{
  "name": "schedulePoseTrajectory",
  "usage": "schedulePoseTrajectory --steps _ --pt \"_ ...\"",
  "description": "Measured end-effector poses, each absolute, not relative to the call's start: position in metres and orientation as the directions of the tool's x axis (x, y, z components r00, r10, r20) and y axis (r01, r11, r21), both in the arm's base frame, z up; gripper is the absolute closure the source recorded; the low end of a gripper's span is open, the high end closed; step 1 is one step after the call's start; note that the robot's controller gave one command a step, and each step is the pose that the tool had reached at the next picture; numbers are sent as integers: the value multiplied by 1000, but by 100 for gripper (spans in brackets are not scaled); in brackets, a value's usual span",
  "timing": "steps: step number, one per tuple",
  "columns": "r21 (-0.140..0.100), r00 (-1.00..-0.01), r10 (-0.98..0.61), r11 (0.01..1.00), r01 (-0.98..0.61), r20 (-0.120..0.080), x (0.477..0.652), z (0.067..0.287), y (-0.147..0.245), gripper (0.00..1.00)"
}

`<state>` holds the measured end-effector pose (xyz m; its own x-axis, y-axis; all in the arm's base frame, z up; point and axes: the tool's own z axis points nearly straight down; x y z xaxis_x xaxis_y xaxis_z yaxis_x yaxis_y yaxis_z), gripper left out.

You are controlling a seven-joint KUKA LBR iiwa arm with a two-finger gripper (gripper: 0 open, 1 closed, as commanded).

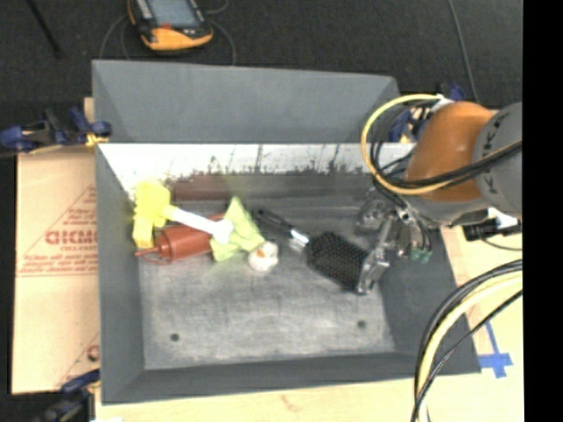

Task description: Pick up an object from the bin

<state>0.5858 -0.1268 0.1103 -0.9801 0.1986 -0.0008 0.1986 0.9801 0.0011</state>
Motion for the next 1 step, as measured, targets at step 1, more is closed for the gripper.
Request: schedulePoseTrajectory --steps 1 --pt "1 -972 237 972 237 -7 587 136 -120 0"
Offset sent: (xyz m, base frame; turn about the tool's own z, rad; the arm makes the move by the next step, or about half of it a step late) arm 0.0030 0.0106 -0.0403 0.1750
